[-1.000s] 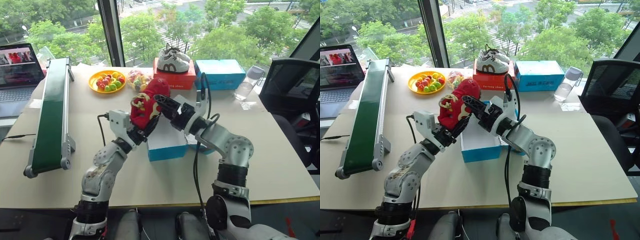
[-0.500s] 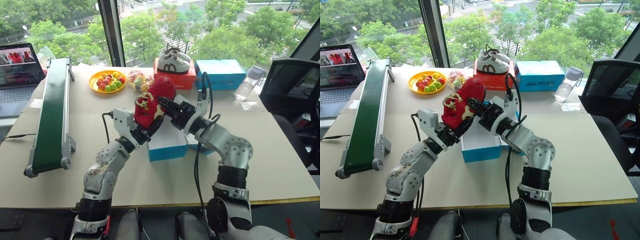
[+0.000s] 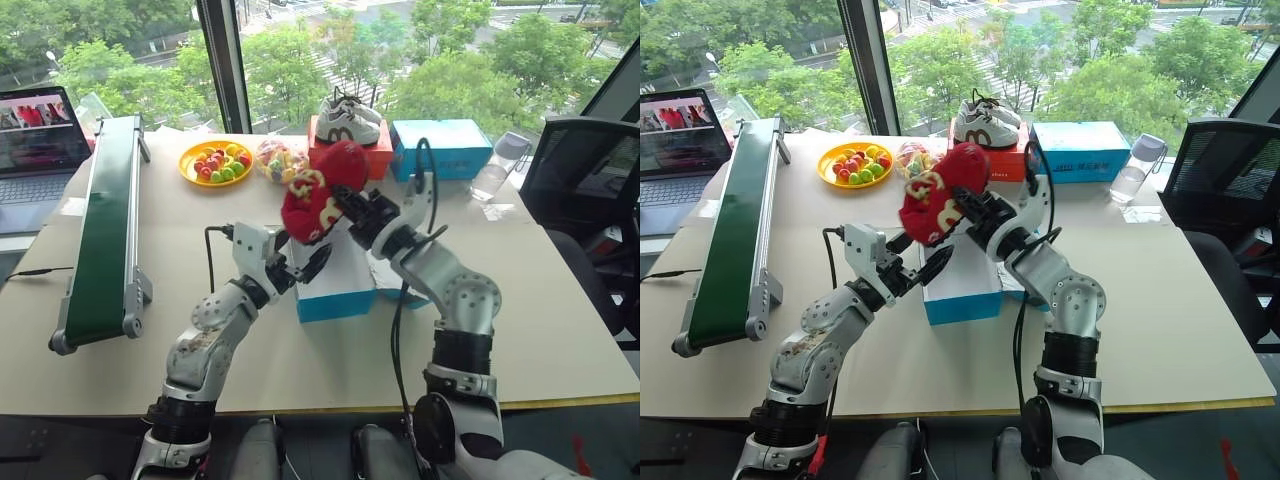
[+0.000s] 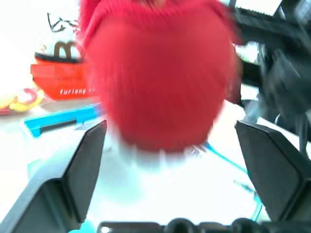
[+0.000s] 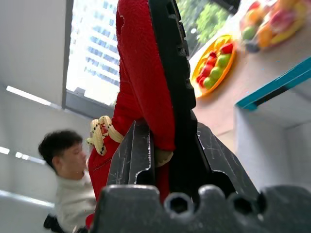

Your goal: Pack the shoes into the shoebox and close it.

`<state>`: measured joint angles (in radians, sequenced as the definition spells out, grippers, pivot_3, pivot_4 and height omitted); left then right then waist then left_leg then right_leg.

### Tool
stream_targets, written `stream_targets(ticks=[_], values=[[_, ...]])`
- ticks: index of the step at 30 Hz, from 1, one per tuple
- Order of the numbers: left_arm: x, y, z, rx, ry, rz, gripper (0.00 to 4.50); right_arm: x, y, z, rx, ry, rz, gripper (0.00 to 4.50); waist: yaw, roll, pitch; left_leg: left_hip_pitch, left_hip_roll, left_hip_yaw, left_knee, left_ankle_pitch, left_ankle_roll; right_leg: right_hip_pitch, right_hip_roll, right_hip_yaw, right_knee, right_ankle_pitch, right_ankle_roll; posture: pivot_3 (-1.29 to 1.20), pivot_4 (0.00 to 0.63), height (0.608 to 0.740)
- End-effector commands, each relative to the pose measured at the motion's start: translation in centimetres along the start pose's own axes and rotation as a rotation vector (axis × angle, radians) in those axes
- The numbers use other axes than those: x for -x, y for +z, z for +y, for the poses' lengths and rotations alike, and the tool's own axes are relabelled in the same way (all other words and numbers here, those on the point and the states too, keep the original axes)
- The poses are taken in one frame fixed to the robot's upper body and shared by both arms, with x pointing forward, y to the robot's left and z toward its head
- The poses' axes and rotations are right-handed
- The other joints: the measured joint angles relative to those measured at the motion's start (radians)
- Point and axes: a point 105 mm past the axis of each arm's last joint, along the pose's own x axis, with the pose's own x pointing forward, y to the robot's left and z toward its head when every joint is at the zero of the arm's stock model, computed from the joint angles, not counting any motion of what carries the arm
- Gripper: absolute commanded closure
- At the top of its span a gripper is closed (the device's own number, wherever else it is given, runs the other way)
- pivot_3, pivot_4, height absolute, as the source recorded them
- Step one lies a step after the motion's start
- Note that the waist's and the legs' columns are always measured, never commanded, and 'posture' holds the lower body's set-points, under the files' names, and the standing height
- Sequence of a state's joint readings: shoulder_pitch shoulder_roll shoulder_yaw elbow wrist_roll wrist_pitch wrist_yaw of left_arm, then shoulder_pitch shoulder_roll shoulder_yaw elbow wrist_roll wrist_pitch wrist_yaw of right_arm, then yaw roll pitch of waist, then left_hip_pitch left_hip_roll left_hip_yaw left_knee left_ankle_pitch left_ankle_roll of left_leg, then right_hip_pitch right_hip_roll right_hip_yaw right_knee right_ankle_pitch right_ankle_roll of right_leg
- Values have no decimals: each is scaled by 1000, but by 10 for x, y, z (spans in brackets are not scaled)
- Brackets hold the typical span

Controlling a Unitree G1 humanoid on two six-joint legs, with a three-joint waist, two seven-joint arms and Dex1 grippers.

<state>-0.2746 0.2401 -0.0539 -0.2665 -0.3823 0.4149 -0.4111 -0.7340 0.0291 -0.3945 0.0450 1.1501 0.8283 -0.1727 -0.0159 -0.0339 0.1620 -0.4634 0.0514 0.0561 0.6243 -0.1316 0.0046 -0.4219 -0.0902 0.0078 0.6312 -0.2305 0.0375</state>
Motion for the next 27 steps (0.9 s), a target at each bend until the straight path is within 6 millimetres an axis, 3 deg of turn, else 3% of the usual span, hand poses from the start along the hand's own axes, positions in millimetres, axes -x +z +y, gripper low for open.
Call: stream_targets(ticks=[1, 6, 10, 13, 27], values=[[15, 4, 11, -87, -7, 15, 96, -1, 24, 0, 75, -24, -21, 3742, 0, 0, 0, 0, 0, 0, 0, 0, 0, 0, 0, 0, 0, 0, 0, 0, 150, 740], [27, 0, 24, -164, -17, 70, 96, -11, 6, -7, 245, -82, 233, 3742, -10, 2, 1, 0, 0, 2, -2, 0, 0, -2, 0, 2, 0, 0, 0, 0, 150, 740], [27, -2, 22, -189, -38, 85, 96, -16, -3, -14, 350, -123, 380, 3742, -15, 3, 2, 0, 1, 2, -2, 0, 0, -2, 0, 2, 0, 0, 0, 0, 150, 740], [27, -4, 16, -196, -52, 86, 96, -19, -16, -30, 458, -203, 507, 3742, -13, 3, 2, 0, 0, 2, -2, 0, 0, -2, 0, 2, -1, 0, 0, 0, 150, 740], [30, -4, 6, -177, -35, 67, 96, -21, -29, -67, 699, -331, 725, 3742, -2, 3, 2, -3, 0, 3, -1, 0, 0, -4, 0, 2, -1, 0, 0, 0, 150, 740]])
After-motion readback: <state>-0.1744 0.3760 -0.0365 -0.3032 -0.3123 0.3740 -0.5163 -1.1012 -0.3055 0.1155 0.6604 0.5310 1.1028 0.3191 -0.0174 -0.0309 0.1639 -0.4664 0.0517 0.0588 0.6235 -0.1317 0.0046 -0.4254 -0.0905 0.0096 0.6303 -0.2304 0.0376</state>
